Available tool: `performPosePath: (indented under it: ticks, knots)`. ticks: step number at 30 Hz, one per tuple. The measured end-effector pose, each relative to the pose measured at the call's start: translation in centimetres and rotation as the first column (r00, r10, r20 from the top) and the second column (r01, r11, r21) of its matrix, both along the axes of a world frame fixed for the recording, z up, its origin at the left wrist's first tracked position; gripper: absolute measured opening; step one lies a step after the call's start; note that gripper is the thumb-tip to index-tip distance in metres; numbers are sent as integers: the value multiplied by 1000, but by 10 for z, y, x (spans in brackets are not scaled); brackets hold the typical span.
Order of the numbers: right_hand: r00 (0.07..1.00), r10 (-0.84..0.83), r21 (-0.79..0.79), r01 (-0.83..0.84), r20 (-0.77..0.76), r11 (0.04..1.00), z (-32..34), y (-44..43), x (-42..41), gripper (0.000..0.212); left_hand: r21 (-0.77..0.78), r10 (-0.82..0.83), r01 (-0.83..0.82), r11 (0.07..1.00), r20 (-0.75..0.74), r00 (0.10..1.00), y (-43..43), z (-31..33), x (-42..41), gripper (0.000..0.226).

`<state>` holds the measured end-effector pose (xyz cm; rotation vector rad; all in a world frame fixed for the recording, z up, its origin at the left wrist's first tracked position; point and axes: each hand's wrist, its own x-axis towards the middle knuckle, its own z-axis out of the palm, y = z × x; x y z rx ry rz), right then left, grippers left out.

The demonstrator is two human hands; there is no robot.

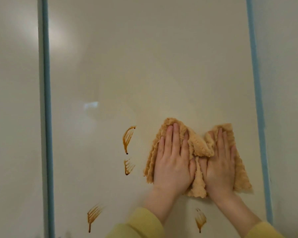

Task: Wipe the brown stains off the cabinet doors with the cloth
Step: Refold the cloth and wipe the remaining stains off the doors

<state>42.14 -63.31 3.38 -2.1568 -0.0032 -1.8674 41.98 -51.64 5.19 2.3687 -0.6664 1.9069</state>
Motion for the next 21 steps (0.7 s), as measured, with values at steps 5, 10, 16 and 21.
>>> performPosePath:
  ticks: [5, 10, 16, 21]
  knots:
    - [998, 5, 33, -3, -59, 999, -31, 10, -1, 59, 81, 27, -23, 996, -53, 998, 13, -14, -5, 59]
    - [999, -3, -29, 2, -48, 1000, -17, 14, -1, 59, 179, 34, -32, 983, -11, 999, 27, 0, -2, 60]
    - [997, 1, -226, 18, 82, 974, 88, 48, -1, 69, 96, 54, -63, 993, 99, 994, 78, 81, 4, 66]
    - [999, 41, -235, -46, -27, 971, 195, 90, -6, 91, -113, 130, -118, 987, 100, 986, 131, 155, 0, 73]
